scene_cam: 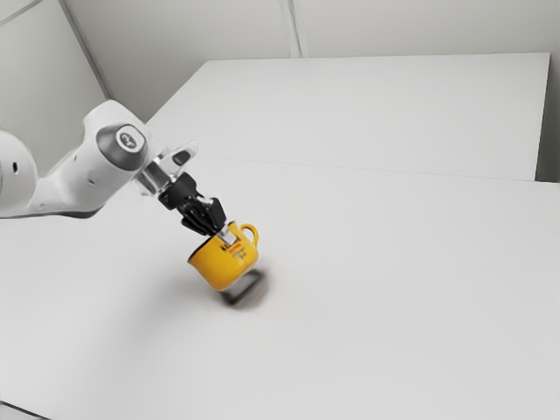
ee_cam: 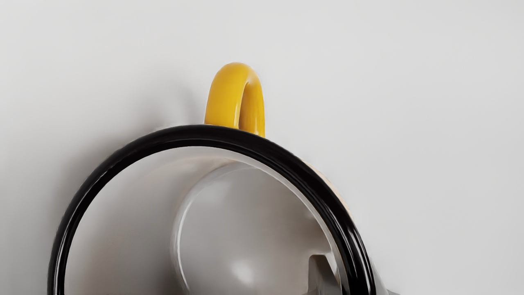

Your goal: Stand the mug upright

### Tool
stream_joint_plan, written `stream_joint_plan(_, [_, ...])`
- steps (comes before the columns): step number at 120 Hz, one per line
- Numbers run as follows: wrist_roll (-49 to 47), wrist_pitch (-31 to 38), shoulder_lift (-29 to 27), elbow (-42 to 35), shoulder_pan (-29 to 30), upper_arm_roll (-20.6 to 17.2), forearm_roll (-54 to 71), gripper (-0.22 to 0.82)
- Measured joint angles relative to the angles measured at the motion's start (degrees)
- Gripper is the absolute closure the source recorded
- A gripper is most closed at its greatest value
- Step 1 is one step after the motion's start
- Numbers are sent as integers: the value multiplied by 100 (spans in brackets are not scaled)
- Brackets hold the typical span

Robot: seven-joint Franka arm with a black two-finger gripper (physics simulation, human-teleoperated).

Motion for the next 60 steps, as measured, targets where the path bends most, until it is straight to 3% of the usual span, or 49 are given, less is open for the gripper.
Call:
stream_joint_plan(25, [-401,775,-158,-123,-241,-289,1944,79])
stream_joint_plan(60, [-797,2179,-511,-887,-468,-586,2971,79])
